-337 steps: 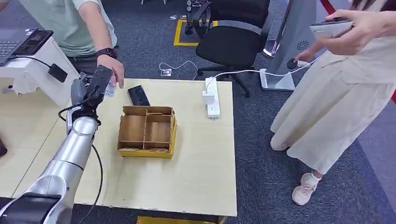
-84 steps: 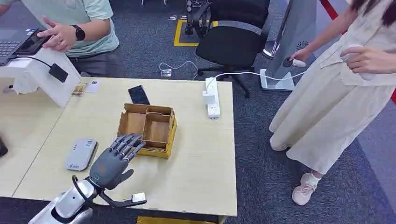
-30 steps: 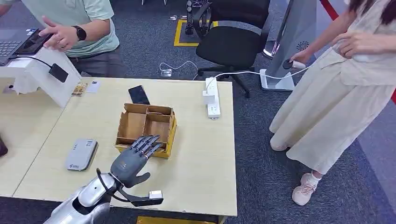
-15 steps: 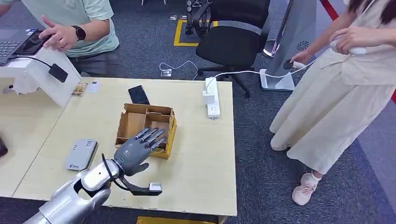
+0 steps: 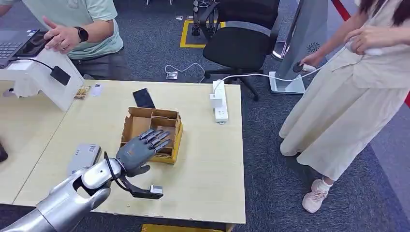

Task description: Pass the card to the sensor for recognition and then transmit it.

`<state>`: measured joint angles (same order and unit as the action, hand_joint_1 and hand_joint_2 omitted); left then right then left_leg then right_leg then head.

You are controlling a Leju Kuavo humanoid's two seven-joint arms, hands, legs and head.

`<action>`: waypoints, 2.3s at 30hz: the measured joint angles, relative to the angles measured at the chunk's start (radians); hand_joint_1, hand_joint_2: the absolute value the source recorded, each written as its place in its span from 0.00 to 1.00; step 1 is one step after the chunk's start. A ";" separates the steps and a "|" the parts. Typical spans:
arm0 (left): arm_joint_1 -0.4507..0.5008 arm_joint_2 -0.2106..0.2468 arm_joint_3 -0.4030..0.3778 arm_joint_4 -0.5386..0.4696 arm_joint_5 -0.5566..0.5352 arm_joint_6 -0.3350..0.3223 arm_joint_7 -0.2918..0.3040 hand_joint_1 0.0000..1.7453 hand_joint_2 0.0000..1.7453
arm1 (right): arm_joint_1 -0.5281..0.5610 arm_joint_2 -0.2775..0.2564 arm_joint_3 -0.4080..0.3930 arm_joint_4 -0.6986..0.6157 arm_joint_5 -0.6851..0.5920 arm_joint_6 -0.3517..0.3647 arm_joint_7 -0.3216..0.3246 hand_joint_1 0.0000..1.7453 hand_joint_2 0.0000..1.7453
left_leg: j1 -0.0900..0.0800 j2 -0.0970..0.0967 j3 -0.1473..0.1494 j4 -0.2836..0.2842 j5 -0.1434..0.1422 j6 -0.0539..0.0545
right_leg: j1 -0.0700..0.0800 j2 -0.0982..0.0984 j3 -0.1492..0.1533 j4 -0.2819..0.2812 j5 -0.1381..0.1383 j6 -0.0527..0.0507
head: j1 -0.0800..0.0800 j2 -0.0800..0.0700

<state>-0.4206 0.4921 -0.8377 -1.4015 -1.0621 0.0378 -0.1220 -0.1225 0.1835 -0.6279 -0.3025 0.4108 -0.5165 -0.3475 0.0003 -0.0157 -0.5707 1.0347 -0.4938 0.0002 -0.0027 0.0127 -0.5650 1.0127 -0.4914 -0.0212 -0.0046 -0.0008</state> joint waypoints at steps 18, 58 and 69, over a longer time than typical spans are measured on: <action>-0.007 0.048 -0.037 -0.006 0.123 -0.044 -0.009 1.00 1.00 | 0.001 0.000 0.000 0.001 -0.014 -0.001 -0.009 0.00 0.00 | 0.000 0.000 0.000 0.000 0.000 0.000 | 0.000 0.000 0.000 0.000 0.000 0.000 | 0.000 0.000; 0.045 0.092 -0.048 -0.151 0.167 0.041 0.006 1.00 1.00 | 0.005 0.000 0.000 0.003 -0.014 -0.014 -0.011 0.00 0.00 | 0.000 0.000 0.000 0.000 0.000 0.000 | 0.000 0.000 0.000 0.000 0.000 0.000 | 0.000 0.000; 0.078 0.110 0.112 -0.220 0.193 0.091 0.025 1.00 1.00 | 0.013 0.000 0.000 0.004 -0.015 -0.012 -0.019 0.00 0.00 | 0.000 0.000 0.000 0.000 0.000 0.000 | 0.000 0.000 0.000 0.000 0.000 0.000 | 0.000 0.000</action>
<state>-0.3425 0.6020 -0.7261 -1.6213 -0.8690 0.1293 -0.0969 -0.1099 0.1835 -0.6279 -0.2987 0.3959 -0.5283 -0.3670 0.0004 -0.0154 -0.5703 1.0347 -0.4934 -0.0001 -0.0026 0.0129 -0.5648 1.0129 -0.4913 -0.0212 -0.0042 -0.0011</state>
